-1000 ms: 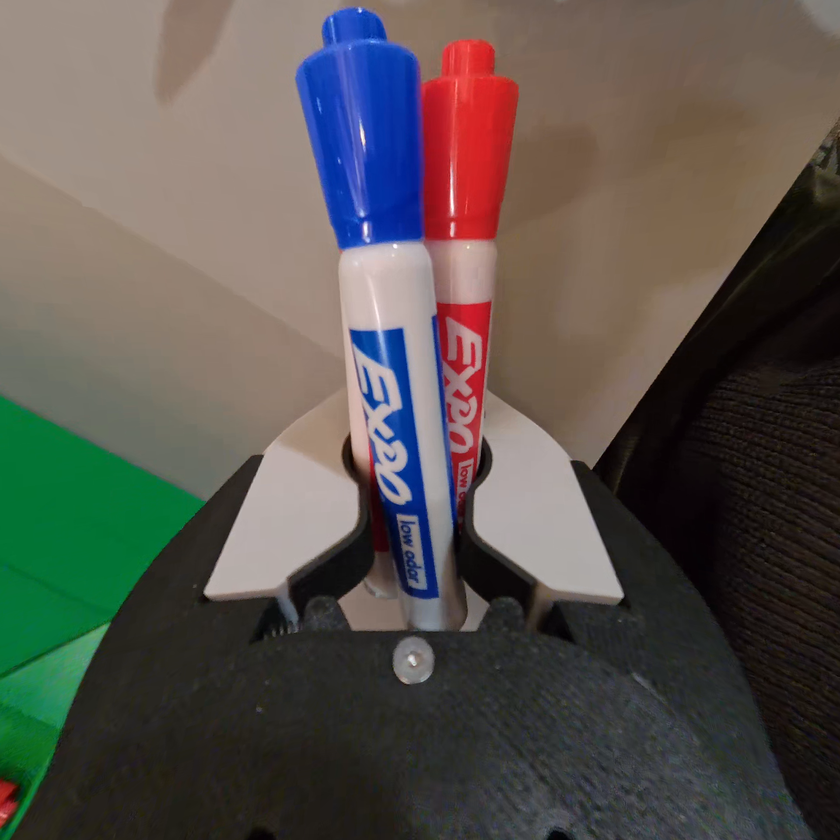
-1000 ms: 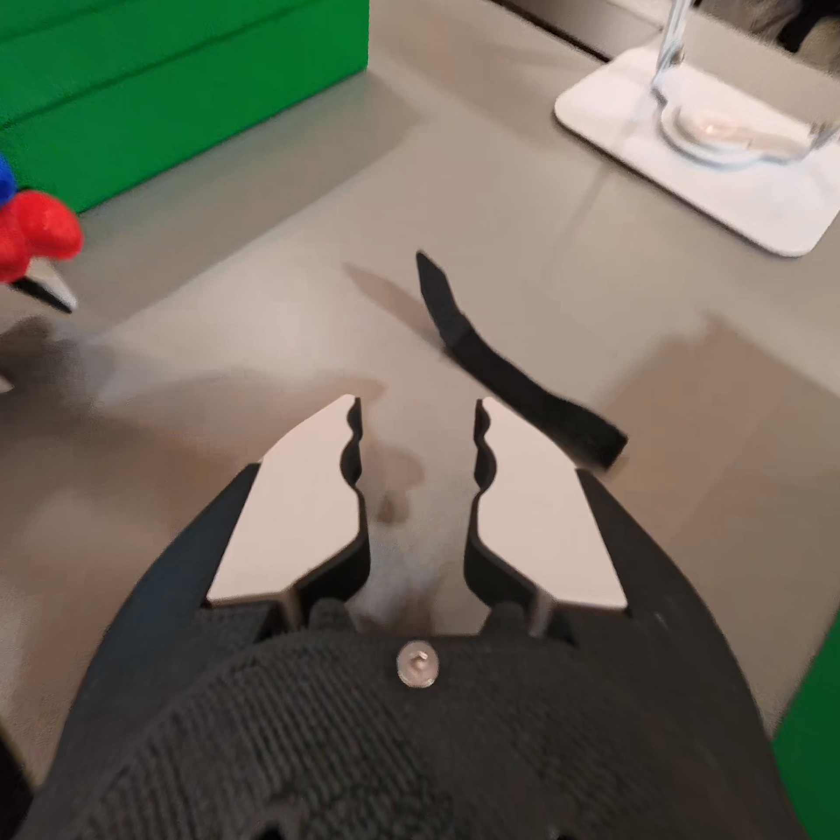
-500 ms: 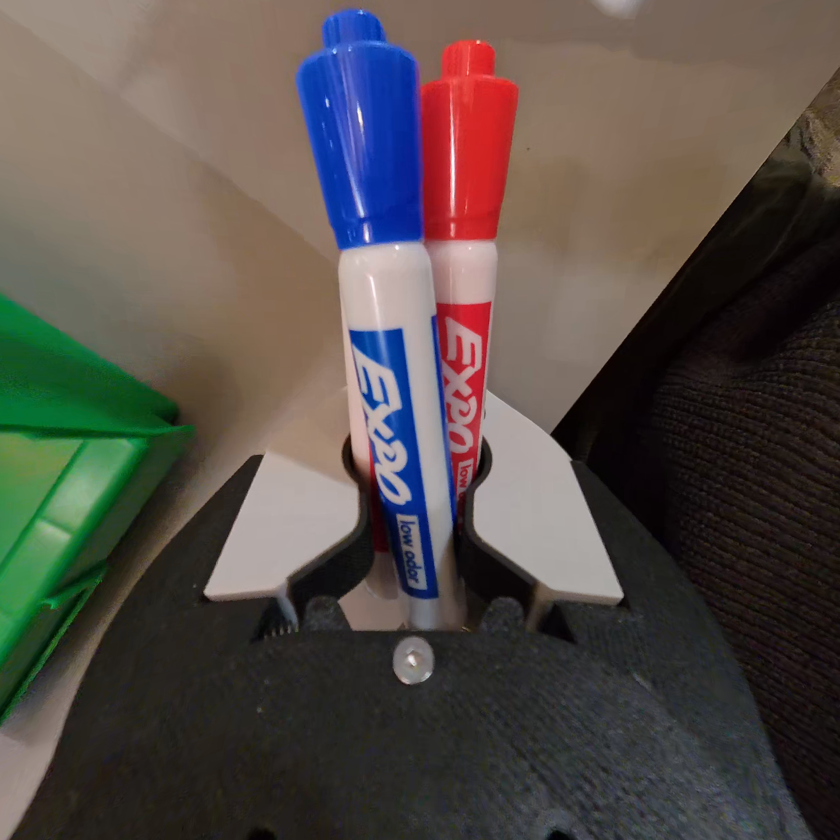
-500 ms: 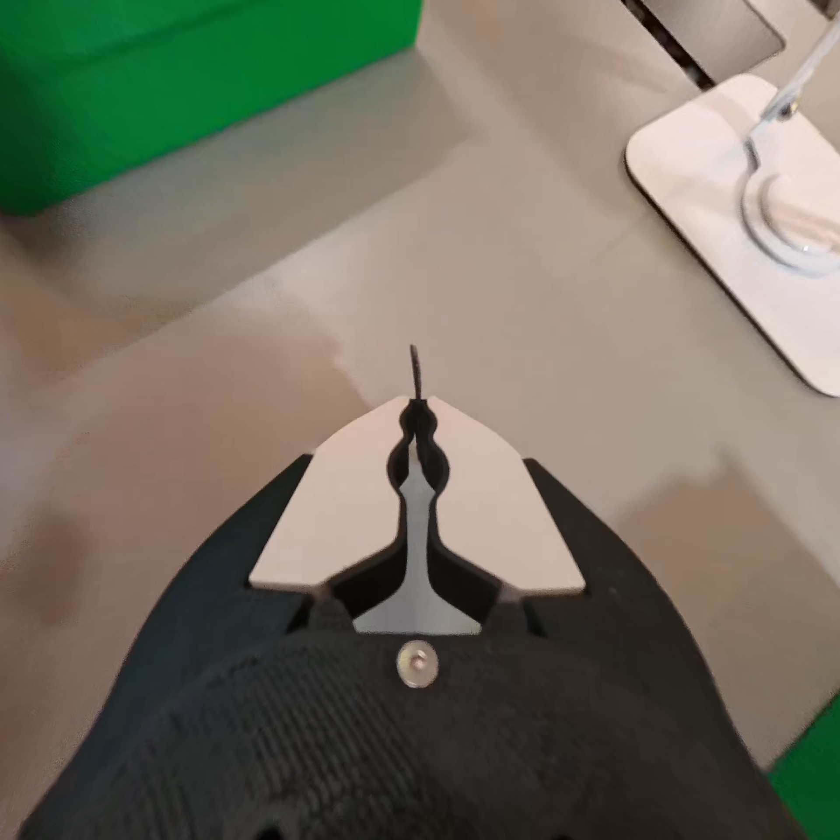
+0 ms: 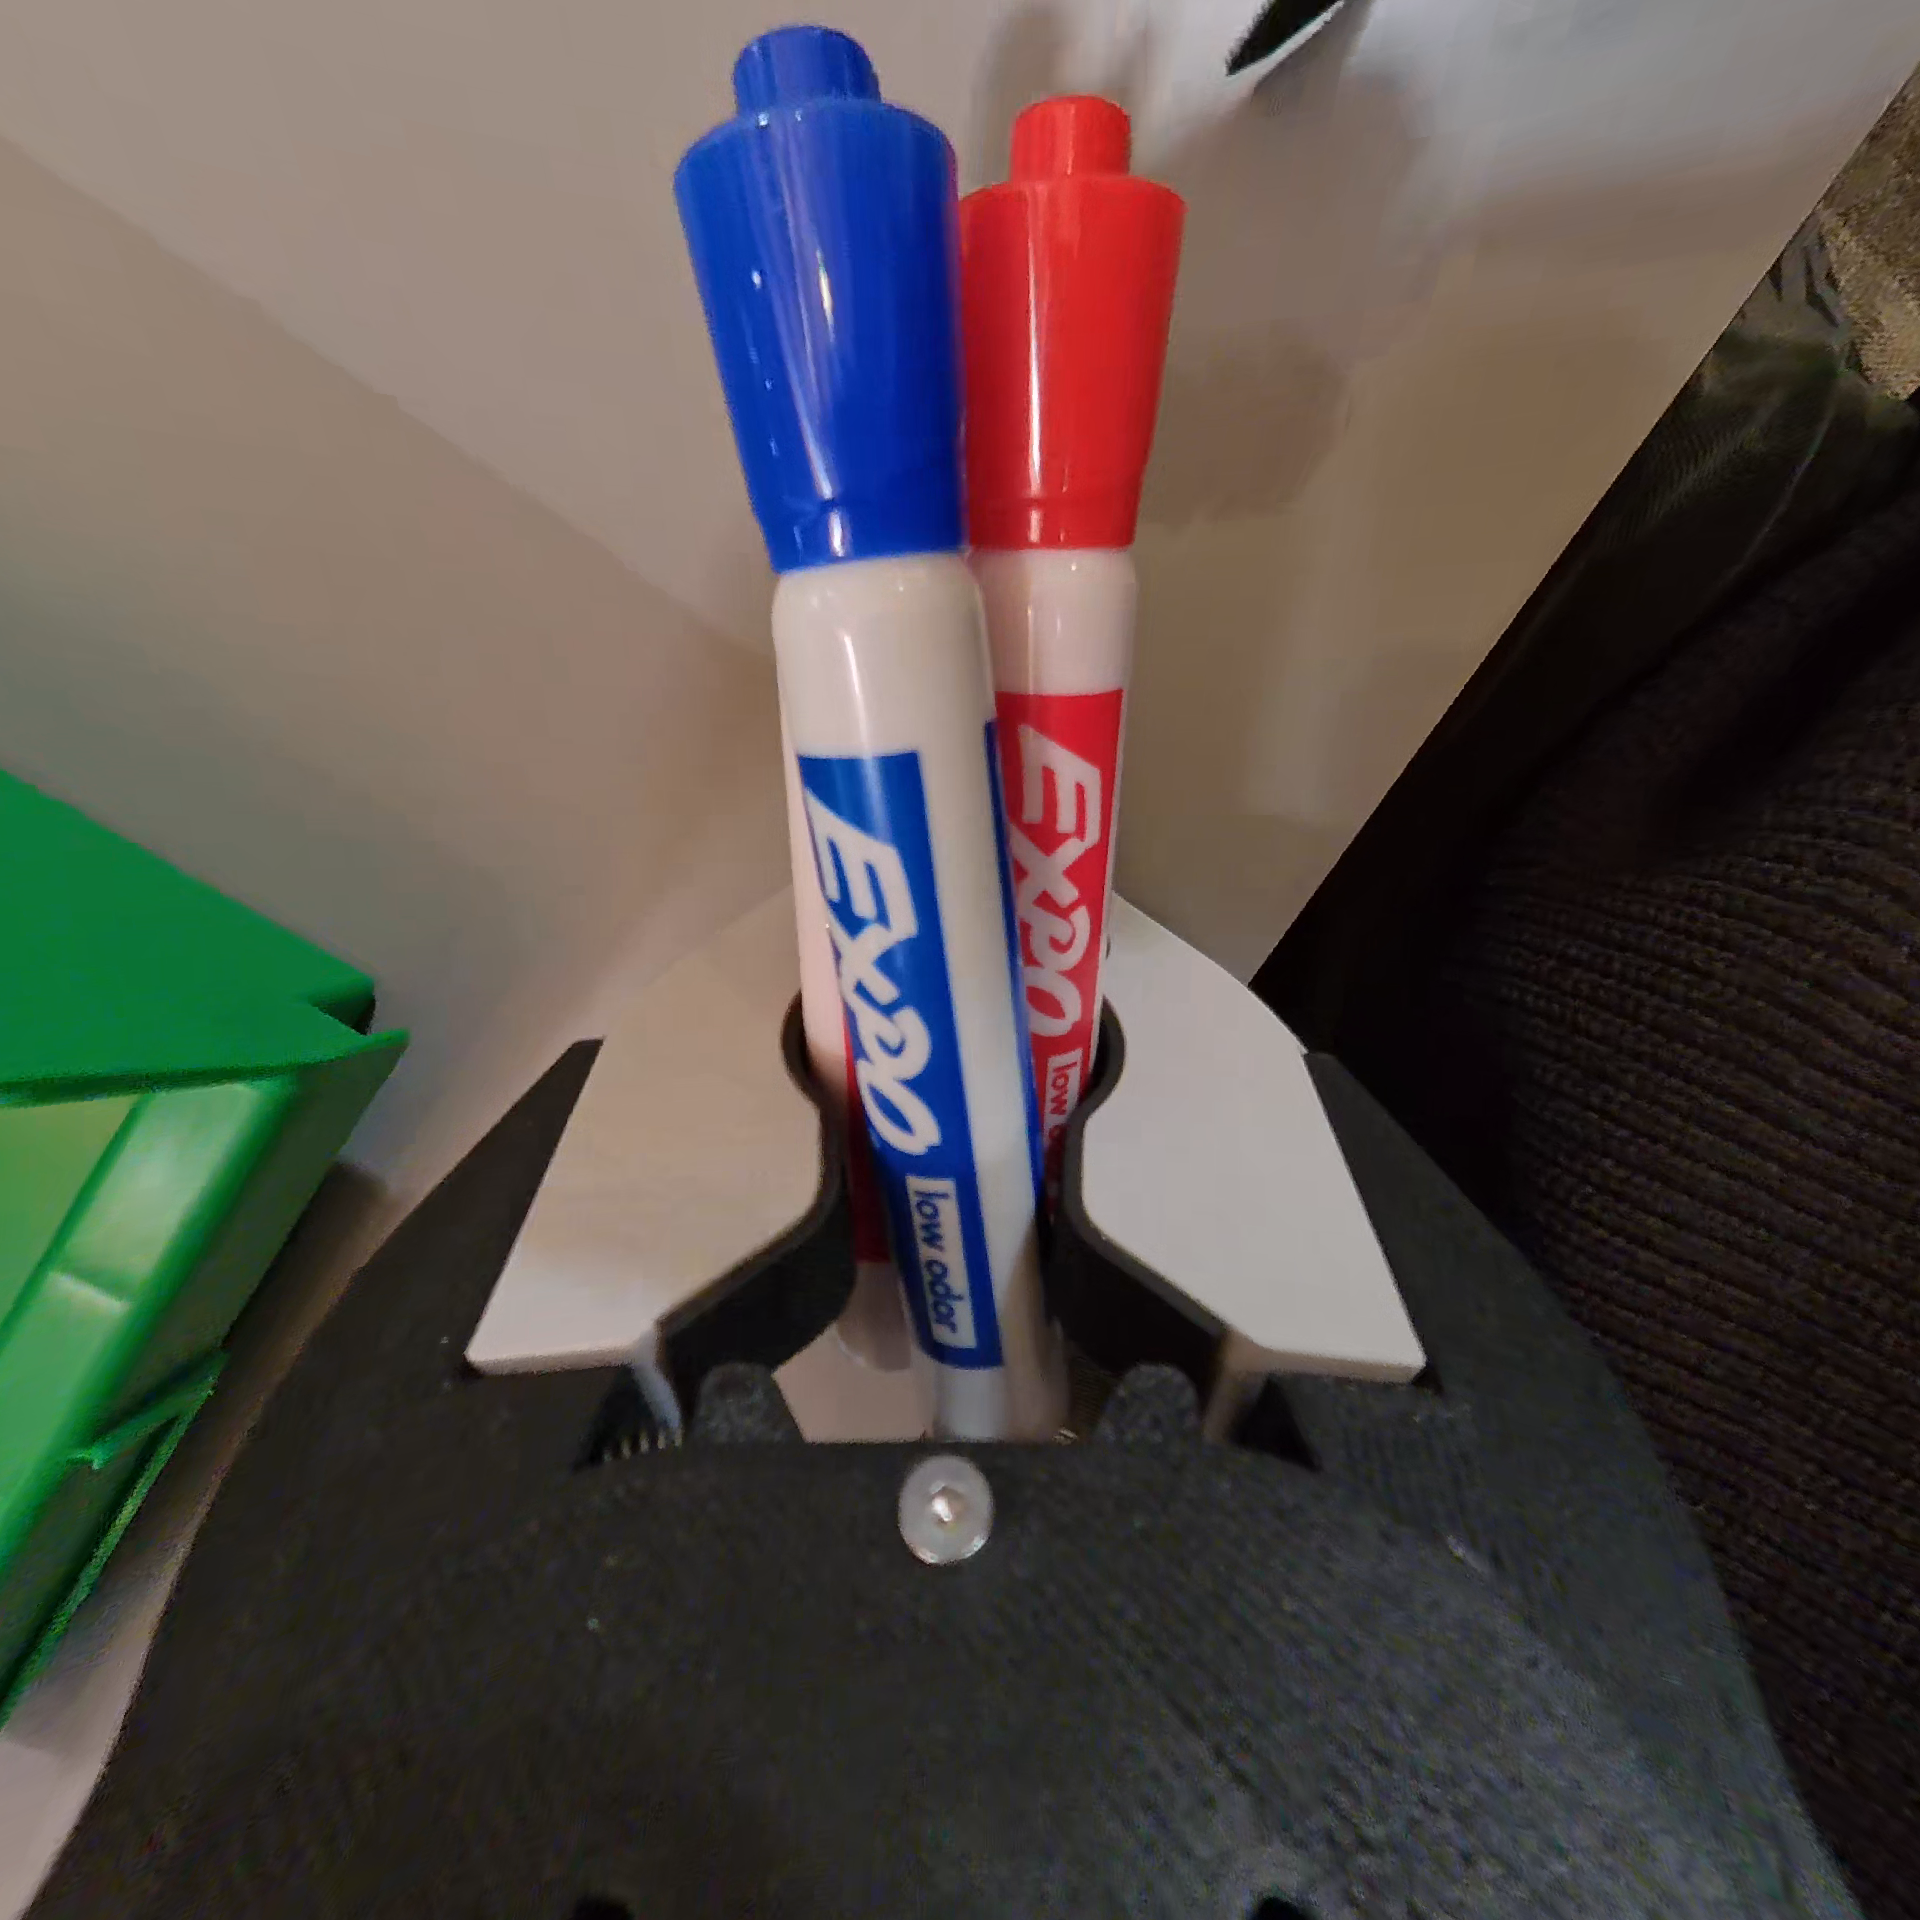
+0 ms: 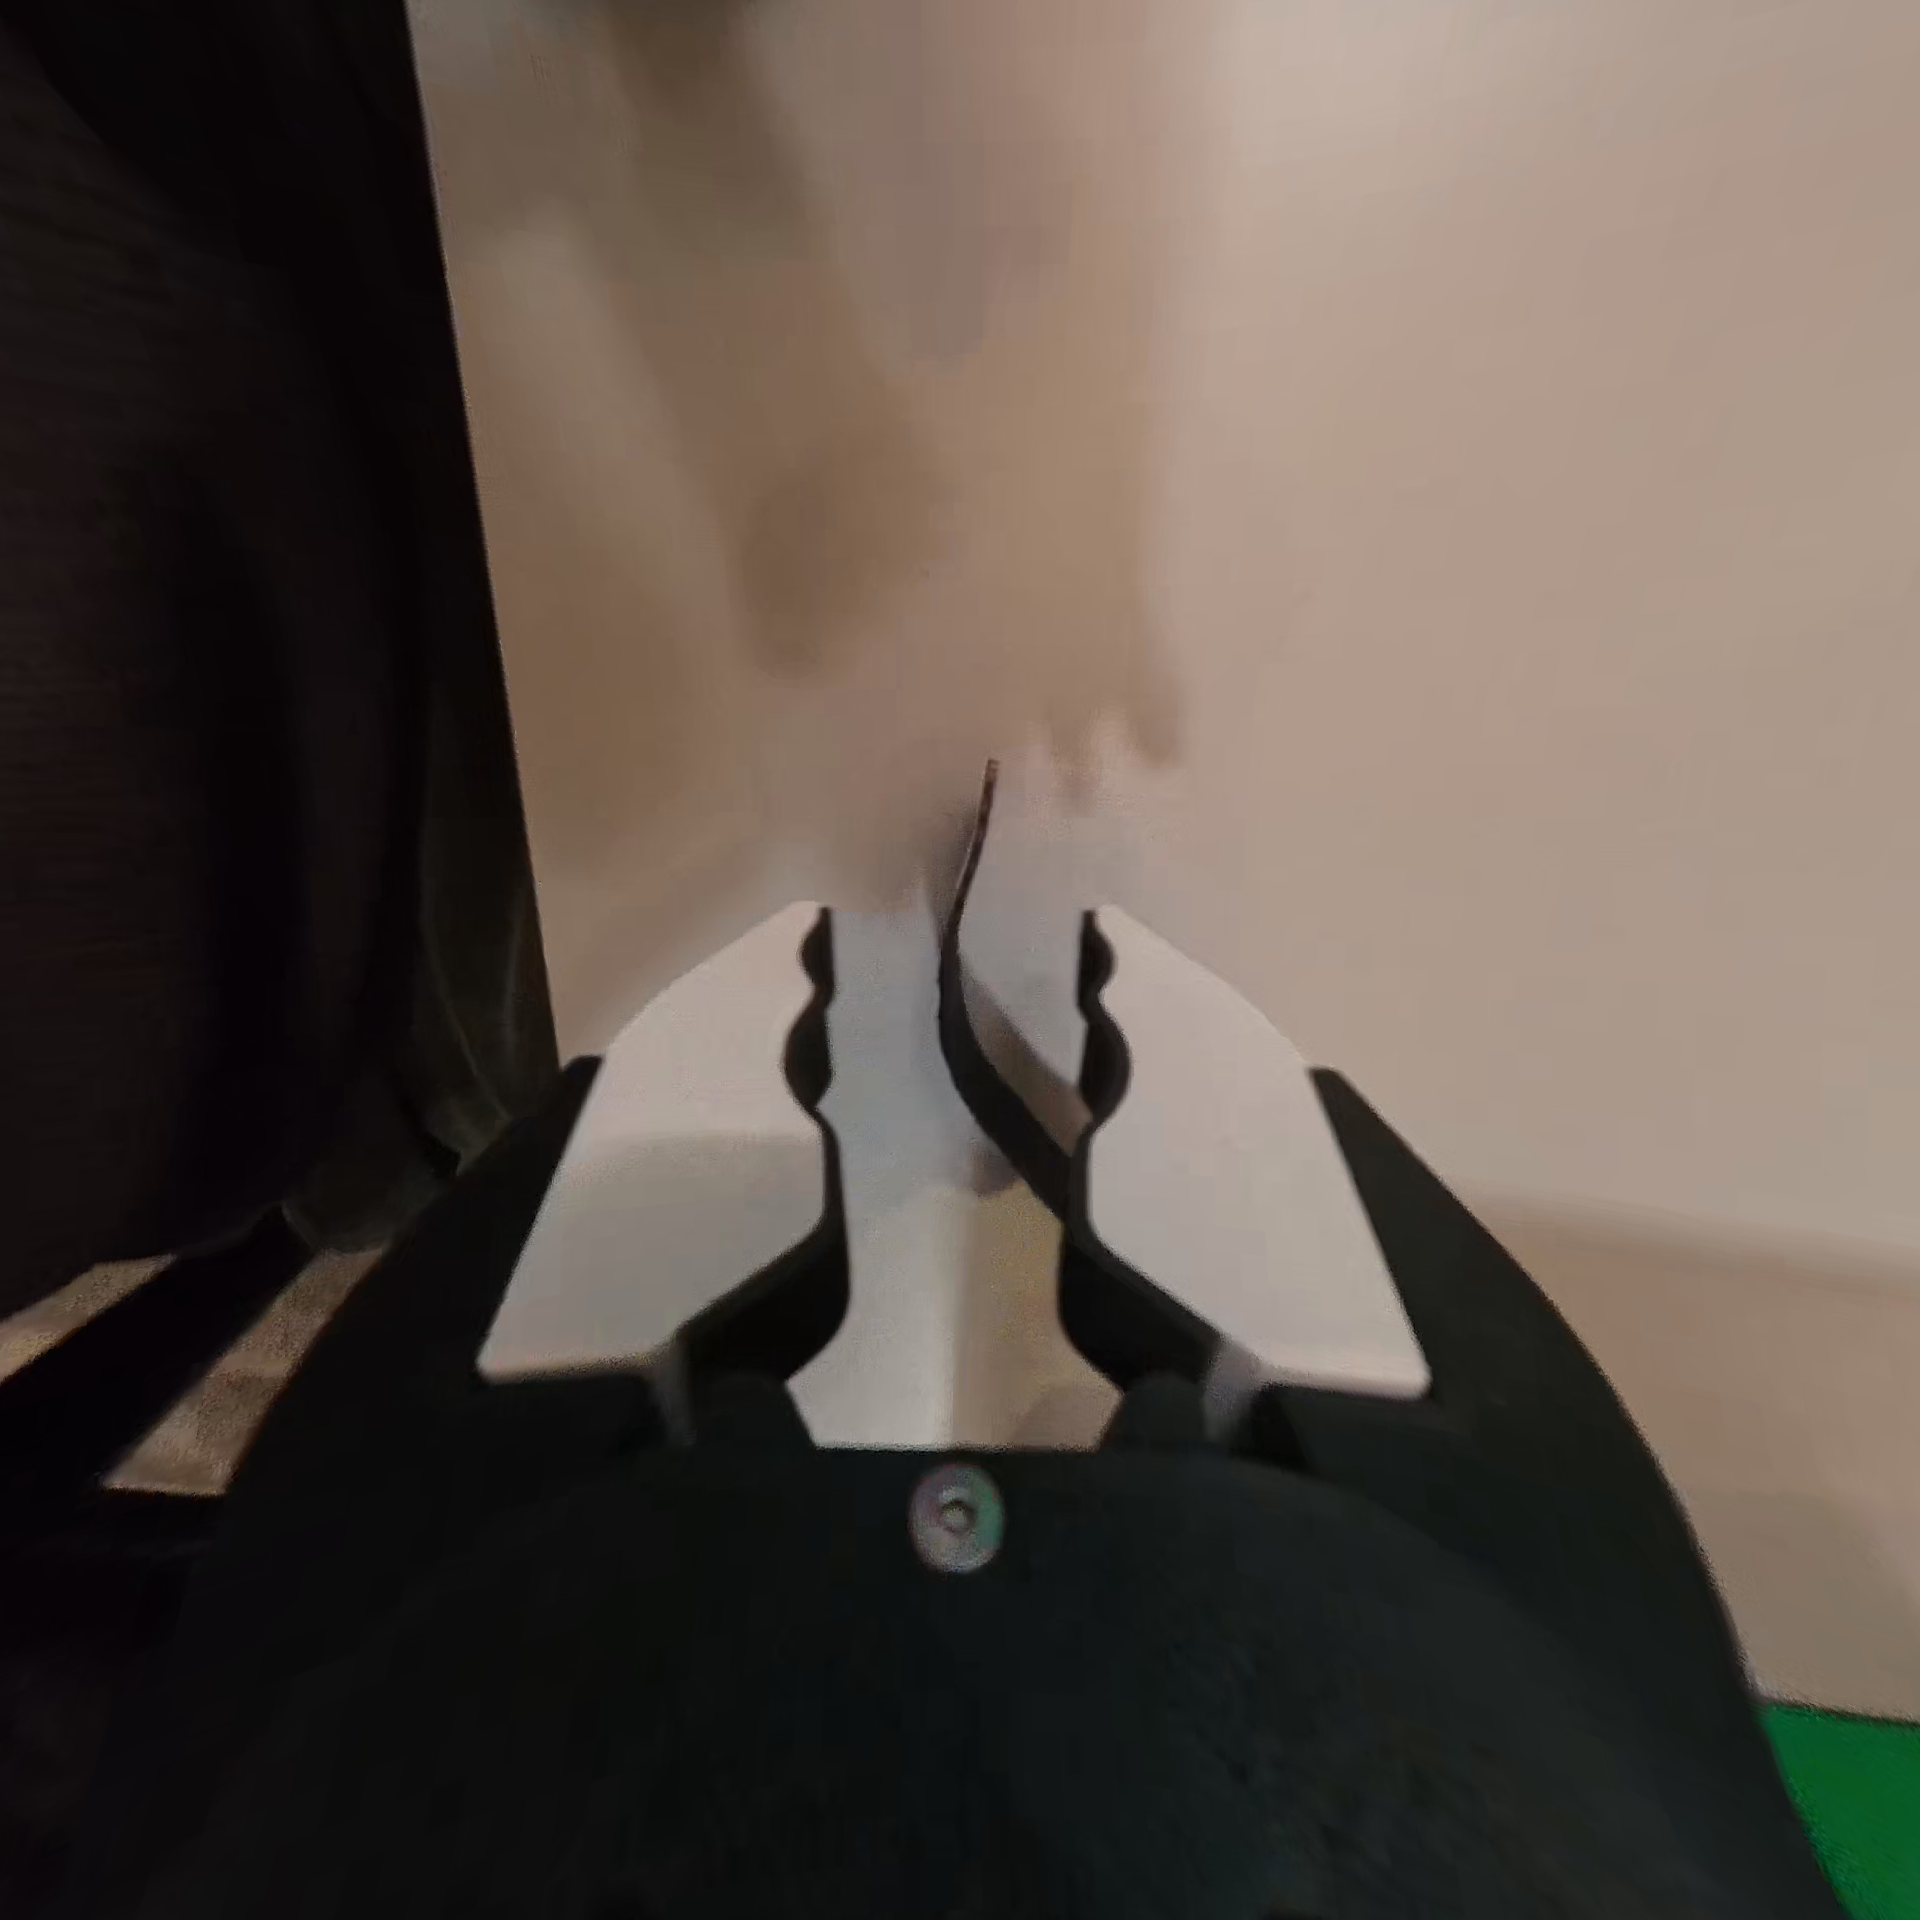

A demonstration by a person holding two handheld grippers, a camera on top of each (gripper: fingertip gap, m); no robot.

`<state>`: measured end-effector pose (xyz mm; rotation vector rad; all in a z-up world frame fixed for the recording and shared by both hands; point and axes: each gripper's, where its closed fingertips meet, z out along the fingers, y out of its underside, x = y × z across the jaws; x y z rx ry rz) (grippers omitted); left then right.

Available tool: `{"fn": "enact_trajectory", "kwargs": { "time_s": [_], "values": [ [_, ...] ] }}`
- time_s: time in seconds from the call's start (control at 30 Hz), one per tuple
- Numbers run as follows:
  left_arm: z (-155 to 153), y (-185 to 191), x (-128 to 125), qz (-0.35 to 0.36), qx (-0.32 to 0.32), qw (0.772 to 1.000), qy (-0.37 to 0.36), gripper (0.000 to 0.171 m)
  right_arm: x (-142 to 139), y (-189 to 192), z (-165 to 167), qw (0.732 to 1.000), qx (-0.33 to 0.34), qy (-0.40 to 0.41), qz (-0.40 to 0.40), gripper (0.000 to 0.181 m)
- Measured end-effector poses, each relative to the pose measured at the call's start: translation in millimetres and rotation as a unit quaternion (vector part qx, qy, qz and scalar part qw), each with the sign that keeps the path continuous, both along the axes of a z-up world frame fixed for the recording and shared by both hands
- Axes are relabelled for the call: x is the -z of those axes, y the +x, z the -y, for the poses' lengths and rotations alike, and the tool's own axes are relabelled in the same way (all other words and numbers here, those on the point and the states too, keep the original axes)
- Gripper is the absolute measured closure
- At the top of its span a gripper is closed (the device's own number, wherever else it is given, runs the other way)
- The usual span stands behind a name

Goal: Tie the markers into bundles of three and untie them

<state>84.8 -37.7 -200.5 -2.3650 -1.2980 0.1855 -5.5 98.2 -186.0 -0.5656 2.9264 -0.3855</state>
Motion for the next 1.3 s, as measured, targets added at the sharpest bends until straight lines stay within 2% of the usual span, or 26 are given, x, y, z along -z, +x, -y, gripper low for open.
{"fn": "enact_trajectory", "kwargs": {
  "time_s": [0.07,0.17,0.23,0.33,0.47,0.53,0.6,0.67,0.7,0.83,1.03,1.13,1.23,1.3],
  "values": [
    [-1,-1,1,0.001,0.004,1.0,-0.002,0.126,-19,-9,5,0.998,0.029,-0.055,-0.011,0.112],
    [-3,-2,1,0.001,0.007,1.0,-0.003,0.126,-45,-36,6,0.983,0.118,-0.134,-0.045,0.097],
    [-4,-3,0,0.0,0.01,1.0,-0.003,0.126,-55,-54,2,0.963,0.198,-0.175,-0.058,0.096],
    [-7,-5,-1,0.0,0.015,1.0,0.0,0.126,-51,-66,-13,0.923,0.323,-0.201,-0.052,0.096],
    [-10,-10,-1,0.0,0.023,1.0,0.005,0.126,-26,-45,-25,0.881,0.42,-0.218,0.006,0.092],
    [-12,-12,-1,0.002,0.028,1.0,0.008,0.126,-10,-35,-29,0.877,0.437,-0.201,0.015,0.083],
    [-15,-15,-1,0.001,0.035,0.999,0.01,0.126,1,-47,-42,0.875,0.451,-0.171,-0.054,0.071],
    [-19,-17,-2,0.003,0.043,0.999,0.012,0.126,2,-63,-53,0.863,0.463,-0.162,-0.121,0.071],
    [-20,-17,-1,0.003,0.045,0.999,0.013,0.126,3,-63,-53,0.861,0.467,-0.164,-0.122,0.071],
    [-22,-18,0,0.008,0.048,0.999,0.013,0.126,11,-39,-28,0.868,0.462,-0.182,-0.014,0.064],
    [-21,-16,1,0.011,0.043,0.999,0.012,0.126,10,-43,-28,0.877,0.444,-0.179,-0.039,0.065],
    [-20,-15,2,0.011,0.04,0.999,0.011,0.126,-5,-48,-36,0.856,0.476,-0.201,-0.017,0.066],
    [-18,-15,2,0.012,0.036,0.999,0.009,0.126,-13,-37,-35,0.816,0.522,-0.24,0.068,0.067],
    [-18,-15,2,0.015,0.035,0.999,0.012,0.127,-4,-28,-34,0.815,0.526,-0.229,0.083,0.062]
  ]
}}
